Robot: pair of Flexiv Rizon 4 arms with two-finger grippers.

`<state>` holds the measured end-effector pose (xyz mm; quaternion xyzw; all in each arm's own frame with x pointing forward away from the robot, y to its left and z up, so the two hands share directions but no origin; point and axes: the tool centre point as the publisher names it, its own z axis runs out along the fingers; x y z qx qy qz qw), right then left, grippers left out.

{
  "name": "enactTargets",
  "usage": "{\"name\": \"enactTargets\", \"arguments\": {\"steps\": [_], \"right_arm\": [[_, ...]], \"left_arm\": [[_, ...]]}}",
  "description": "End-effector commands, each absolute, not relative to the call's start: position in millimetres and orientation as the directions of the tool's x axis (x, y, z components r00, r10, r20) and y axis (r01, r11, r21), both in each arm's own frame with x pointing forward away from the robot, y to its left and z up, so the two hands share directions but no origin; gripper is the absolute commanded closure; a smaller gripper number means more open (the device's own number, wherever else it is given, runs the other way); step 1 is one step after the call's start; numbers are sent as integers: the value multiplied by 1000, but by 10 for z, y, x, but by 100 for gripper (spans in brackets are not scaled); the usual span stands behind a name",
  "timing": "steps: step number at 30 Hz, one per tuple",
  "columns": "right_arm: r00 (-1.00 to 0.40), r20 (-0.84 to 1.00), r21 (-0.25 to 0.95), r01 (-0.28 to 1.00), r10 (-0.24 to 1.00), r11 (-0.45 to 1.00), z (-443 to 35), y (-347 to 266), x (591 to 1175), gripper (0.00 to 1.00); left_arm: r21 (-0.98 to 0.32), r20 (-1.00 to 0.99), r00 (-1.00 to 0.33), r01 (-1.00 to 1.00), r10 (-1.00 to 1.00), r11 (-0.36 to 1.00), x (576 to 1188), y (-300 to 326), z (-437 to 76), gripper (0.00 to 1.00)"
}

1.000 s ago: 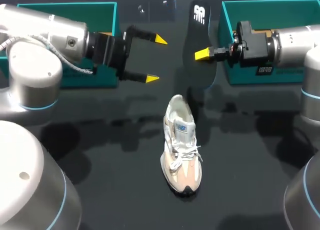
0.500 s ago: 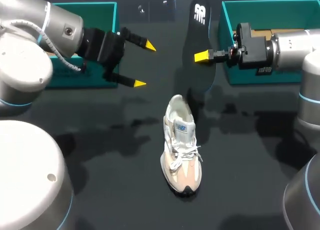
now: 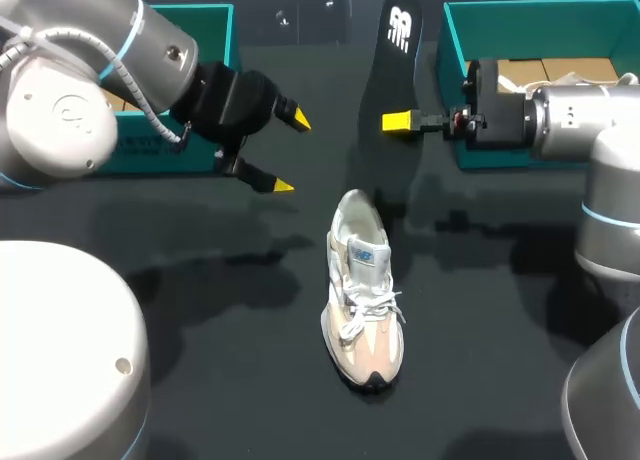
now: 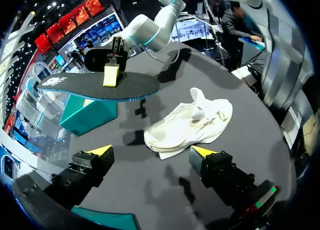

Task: Take the shoe out of the shoebox, open the shoe tongue, remove and reinsert the insole, then place the shoe into the shoebox

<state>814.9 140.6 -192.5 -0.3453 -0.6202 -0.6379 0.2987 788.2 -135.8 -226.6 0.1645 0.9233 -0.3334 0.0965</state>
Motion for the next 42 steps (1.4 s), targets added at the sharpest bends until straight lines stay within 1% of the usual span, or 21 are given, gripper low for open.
{"name": "enactTargets", "arguments": {"steps": [1, 6, 7, 20, 21, 22, 30, 33, 35, 42], "right_arm": [[-600, 799, 601, 797, 38, -67, -1990, 1466, 8140, 100], [-624, 779, 627, 776, 53, -72, -2075, 1523, 8123, 100], [-616, 784, 620, 782, 73, -66, -2088, 1526, 8113, 100], [-627, 776, 630, 773, 71, -69, -2132, 1548, 8124, 100], [-639, 768, 640, 764, 39, -77, -2169, 1566, 8126, 100], [-650, 759, 650, 755, 33, -83, -2199, 1582, 8127, 100], [-707, 707, 704, 702, 12, -104, -2282, 1706, 8100, 100], [-711, 703, 706, 699, -5, -110, -2325, 1754, 8102, 100], [-697, 716, 692, 709, 14, -136, -2357, 1753, 8105, 100], [-697, 716, 692, 709, 14, -136, -2357, 1753, 8105, 100]], "left_arm": [[-496, -219, -950, 304, 221, 813, 7906, -1417, -2372, 0], [-480, -146, -970, 242, 195, 843, 7769, -1410, -2561, 0], [-430, -168, -969, 235, 179, 872, 7717, -1400, -2613, 0], [-430, -168, -969, 235, 179, 872, 7717, -1400, -2613, 0], [-429, -155, -971, 232, 182, 873, 7714, -1415, -2697, 0], [-420, -161, -969, 239, 187, 876, 7702, -1429, -2764, 0], [-415, -130, -973, 229, 191, 881, 7679, -1497, -3048, 0], [-419, -104, -973, 229, 204, 879, 7669, -1514, -3116, 0], [-418, -72, -969, 245, 237, 875, 7653, -1519, -3141, 0], [-418, -72, -969, 245, 237, 875, 7653, -1519, -3141, 0]]}}
